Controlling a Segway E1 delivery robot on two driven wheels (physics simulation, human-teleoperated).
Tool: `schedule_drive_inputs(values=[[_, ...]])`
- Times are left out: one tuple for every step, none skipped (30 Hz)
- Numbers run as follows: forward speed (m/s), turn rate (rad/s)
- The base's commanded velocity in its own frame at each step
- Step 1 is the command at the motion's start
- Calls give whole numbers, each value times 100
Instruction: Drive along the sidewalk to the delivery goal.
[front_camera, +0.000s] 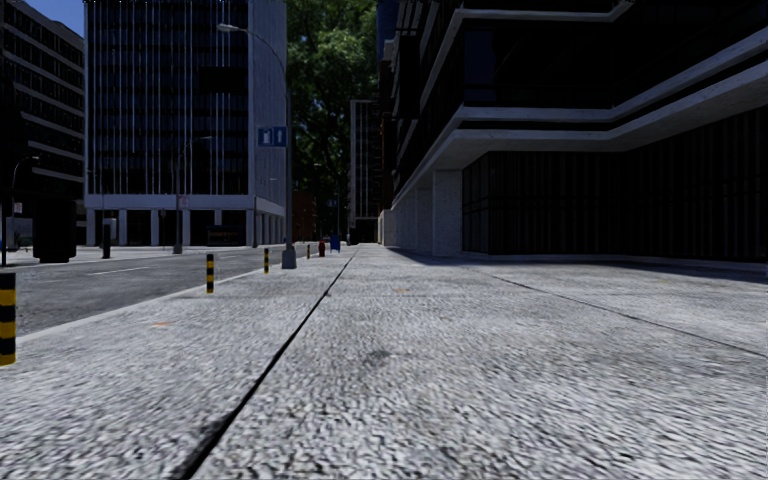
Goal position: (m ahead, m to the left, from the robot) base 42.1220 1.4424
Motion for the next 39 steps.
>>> schedule_drive_inputs(values=[[200, 37], [200, 30], [200, 30], [200, 7], [200, 0], [200, 0], [200, 0], [200, 0], [200, 0], [200, 0], [200, 0], [200, 0], [200, 0], [200, 0], [200, 0], [200, 0], [200, 0], [200, 0], [200, 0], [200, 0], [200, 0], [200, 0], [200, 0], [200, 0], [200, 0], [200, 0], [200, 0], [200, 0], [200, 0], [200, 0], [200, 0], [200, 0], [200, 0], [200, 0], [200, 0], [200, 0], [200, 0], [200, 0], [200, 0]])
